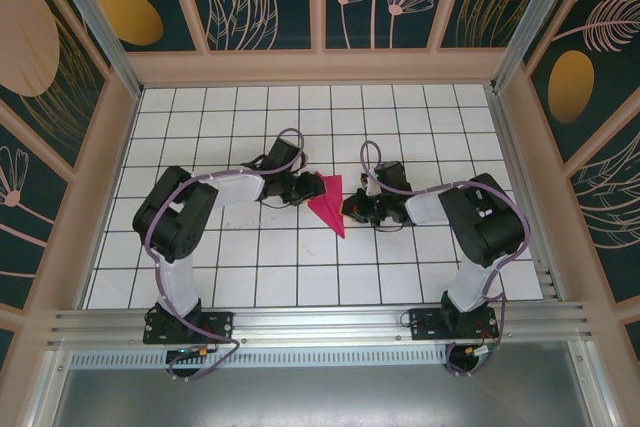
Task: Fold a paper plane with a square sheet of paper (fold left side to right side)
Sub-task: Fourth fold the wing at the center of the table.
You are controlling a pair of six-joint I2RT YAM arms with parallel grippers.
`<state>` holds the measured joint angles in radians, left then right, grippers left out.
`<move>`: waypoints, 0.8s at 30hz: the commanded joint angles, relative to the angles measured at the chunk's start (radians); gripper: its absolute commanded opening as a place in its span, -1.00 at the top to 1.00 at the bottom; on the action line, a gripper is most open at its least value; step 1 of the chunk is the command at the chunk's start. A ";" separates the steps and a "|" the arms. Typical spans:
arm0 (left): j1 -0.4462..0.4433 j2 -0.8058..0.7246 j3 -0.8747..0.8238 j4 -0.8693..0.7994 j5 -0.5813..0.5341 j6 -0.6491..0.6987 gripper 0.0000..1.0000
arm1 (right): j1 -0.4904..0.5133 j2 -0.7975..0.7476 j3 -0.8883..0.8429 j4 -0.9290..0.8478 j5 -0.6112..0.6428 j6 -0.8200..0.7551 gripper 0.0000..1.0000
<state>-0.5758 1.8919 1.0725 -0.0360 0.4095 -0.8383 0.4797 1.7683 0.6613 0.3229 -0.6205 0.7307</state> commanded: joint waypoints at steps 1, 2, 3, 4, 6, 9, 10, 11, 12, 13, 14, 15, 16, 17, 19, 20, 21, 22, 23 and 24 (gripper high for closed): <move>0.003 -0.067 0.035 -0.036 -0.001 0.029 0.19 | 0.010 0.052 -0.008 -0.102 0.096 -0.032 1.00; 0.002 -0.074 0.032 -0.025 0.016 0.027 0.23 | 0.011 0.050 -0.008 -0.104 0.099 -0.033 1.00; 0.000 -0.073 0.030 -0.011 0.036 0.024 0.27 | 0.010 0.050 -0.008 -0.105 0.100 -0.033 1.00; -0.004 -0.071 0.030 0.005 0.058 0.022 0.29 | 0.012 0.048 -0.008 -0.104 0.102 -0.032 1.00; -0.015 -0.048 0.044 0.028 0.095 0.019 0.30 | 0.011 0.046 -0.005 -0.103 0.102 -0.031 1.00; -0.028 -0.002 0.073 0.042 0.119 0.016 0.29 | 0.012 0.045 -0.003 -0.107 0.102 -0.034 1.00; -0.031 0.009 0.083 0.048 0.122 0.016 0.29 | 0.012 0.046 -0.005 -0.107 0.102 -0.035 1.00; -0.032 0.024 0.092 0.048 0.120 0.016 0.29 | 0.012 0.045 -0.005 -0.107 0.101 -0.035 1.00; -0.033 0.036 0.097 0.051 0.118 0.015 0.29 | 0.012 0.046 -0.005 -0.107 0.100 -0.035 1.00; -0.033 0.045 0.102 0.053 0.119 0.016 0.30 | 0.012 0.046 -0.005 -0.108 0.101 -0.036 1.00; -0.032 0.058 0.108 0.050 0.117 0.020 0.30 | 0.011 0.046 -0.004 -0.108 0.100 -0.036 1.00; -0.033 0.068 0.111 0.046 0.112 0.024 0.30 | 0.012 0.046 -0.003 -0.108 0.100 -0.036 1.00; -0.032 0.078 0.115 0.041 0.104 0.029 0.29 | 0.012 0.046 -0.003 -0.109 0.100 -0.036 1.00; -0.032 0.090 0.119 0.035 0.096 0.034 0.29 | 0.012 0.047 -0.001 -0.110 0.100 -0.038 1.00; -0.033 0.108 0.118 0.039 0.092 0.036 0.29 | 0.011 0.046 -0.002 -0.113 0.100 -0.040 1.00; -0.033 0.119 0.118 0.038 0.087 0.035 0.29 | 0.012 0.047 -0.001 -0.113 0.100 -0.040 1.00; -0.033 0.124 0.115 0.039 0.082 0.036 0.29 | 0.012 0.045 0.000 -0.116 0.100 -0.042 1.00; -0.033 0.132 0.113 0.037 0.076 0.037 0.29 | 0.011 0.045 0.000 -0.116 0.100 -0.042 1.00; -0.032 0.138 0.112 0.033 0.065 0.038 0.29 | 0.012 0.046 0.001 -0.117 0.100 -0.045 1.00; -0.032 0.143 0.109 0.027 0.057 0.040 0.29 | 0.013 0.045 0.001 -0.119 0.098 -0.046 1.00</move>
<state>-0.6090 2.0140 1.1652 -0.0010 0.4911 -0.8223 0.4805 1.7683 0.6689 0.3054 -0.6174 0.7166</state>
